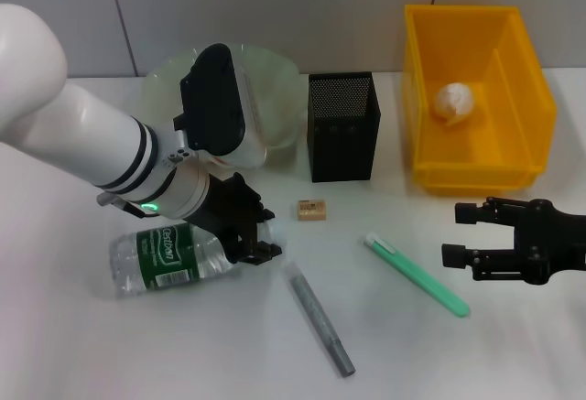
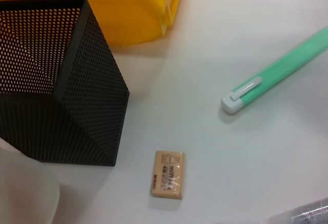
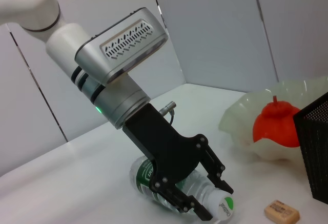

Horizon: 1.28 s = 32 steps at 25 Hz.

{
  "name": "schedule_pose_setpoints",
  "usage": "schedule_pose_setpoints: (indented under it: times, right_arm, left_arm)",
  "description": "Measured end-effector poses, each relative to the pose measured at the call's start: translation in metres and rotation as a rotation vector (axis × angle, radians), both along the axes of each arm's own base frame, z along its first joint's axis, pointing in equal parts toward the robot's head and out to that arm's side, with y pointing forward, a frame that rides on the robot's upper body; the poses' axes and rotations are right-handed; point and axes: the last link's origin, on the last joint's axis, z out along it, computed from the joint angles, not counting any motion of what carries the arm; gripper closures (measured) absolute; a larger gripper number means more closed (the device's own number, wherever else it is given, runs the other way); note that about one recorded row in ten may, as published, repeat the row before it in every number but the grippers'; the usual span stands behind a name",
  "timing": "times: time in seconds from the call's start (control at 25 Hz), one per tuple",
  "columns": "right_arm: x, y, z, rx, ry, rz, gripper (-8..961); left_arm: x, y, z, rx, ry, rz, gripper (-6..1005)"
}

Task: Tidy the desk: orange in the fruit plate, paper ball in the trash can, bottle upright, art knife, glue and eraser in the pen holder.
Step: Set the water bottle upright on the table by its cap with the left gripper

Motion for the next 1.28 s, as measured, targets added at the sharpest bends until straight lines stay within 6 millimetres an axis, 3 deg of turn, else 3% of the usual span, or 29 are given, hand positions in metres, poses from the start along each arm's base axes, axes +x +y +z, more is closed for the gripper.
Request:
schedule_pose_setpoints:
  times: [0.48, 0.56, 0.68, 0.84, 0.96, 1.0, 1.28]
  right_arm:
    - [0.000, 0.000, 0.001, 0.002, 0.002, -0.002, 115]
    - [0.000, 0.000, 0.001, 0.003, 0.002, -0.002, 114]
    - [0.000, 0.001, 0.002, 0.008, 0.004, -0.003, 114]
    - [0.000, 0.002, 0.003, 0.011, 0.002, -0.001, 114]
    - [0.000, 0.002, 0.003, 0.012, 0.002, 0.000, 114]
    - [0.000, 0.002, 0.003, 0.012, 0.002, 0.000, 114]
    - [-0.002, 0.004, 0.004, 0.014, 0.000, 0.004, 114]
  left_arm:
    - [0.011, 0.005, 0.010, 0.042, -0.048, -0.006, 551]
    - [0.016, 0.009, 0.022, 0.068, -0.094, 0.017, 553]
    - [0.016, 0.009, 0.022, 0.068, -0.094, 0.017, 553]
    - [0.020, 0.012, 0.048, 0.088, -0.193, 0.063, 553]
    - [0.020, 0.012, 0.048, 0.088, -0.193, 0.063, 553]
    - [0.019, 0.014, 0.060, 0.102, -0.229, 0.082, 553]
    - [0.017, 0.014, 0.074, 0.126, -0.271, 0.104, 553]
